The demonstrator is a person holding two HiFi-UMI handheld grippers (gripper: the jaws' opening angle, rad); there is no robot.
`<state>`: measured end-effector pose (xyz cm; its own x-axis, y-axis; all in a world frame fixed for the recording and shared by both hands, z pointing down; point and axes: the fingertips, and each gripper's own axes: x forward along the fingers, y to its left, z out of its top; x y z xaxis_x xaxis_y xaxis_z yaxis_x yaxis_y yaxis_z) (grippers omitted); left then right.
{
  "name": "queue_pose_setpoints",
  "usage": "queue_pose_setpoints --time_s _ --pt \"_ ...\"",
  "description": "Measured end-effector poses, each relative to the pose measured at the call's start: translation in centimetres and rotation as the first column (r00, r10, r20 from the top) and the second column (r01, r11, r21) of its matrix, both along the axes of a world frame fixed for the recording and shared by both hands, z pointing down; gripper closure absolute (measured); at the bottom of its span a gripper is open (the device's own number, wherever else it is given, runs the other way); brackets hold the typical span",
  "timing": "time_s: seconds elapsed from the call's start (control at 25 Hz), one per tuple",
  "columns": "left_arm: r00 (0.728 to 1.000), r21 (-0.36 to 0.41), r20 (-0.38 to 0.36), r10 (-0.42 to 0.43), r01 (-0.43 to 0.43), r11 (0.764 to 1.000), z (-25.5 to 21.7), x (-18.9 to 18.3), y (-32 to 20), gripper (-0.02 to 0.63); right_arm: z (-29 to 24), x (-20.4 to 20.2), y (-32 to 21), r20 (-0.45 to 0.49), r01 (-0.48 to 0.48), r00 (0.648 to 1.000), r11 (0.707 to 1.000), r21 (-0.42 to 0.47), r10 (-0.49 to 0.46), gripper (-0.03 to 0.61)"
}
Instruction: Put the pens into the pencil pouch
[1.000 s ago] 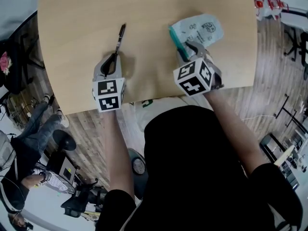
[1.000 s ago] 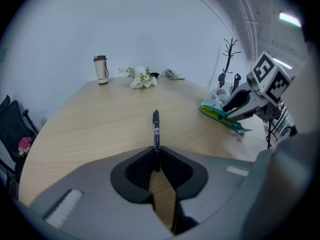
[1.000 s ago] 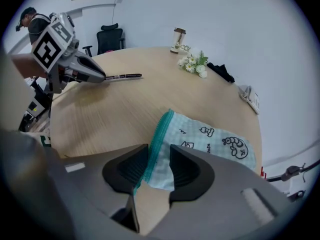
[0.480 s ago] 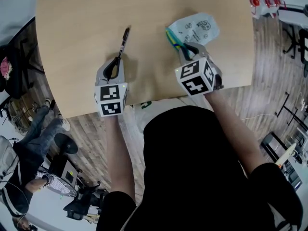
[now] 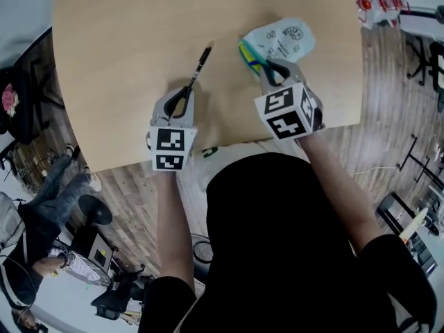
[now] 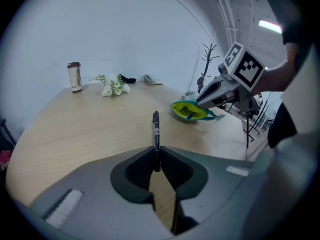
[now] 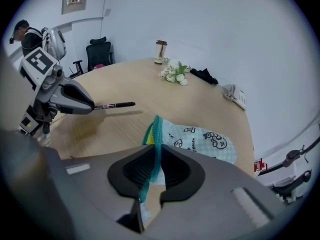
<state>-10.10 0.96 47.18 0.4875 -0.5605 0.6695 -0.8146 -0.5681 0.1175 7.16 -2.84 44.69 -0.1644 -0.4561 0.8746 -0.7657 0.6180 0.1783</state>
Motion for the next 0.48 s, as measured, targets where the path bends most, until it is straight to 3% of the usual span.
queue_pose_setpoints --time_s 0.48 --pt "0.983 -0.003 -0.041 0.181 -0.181 0.983 -1.2 5.4 1.4 0.577 -2.2 0.2 -0.9 0.034 -0.006 0.999 0.999 0.05 0.005 0.535"
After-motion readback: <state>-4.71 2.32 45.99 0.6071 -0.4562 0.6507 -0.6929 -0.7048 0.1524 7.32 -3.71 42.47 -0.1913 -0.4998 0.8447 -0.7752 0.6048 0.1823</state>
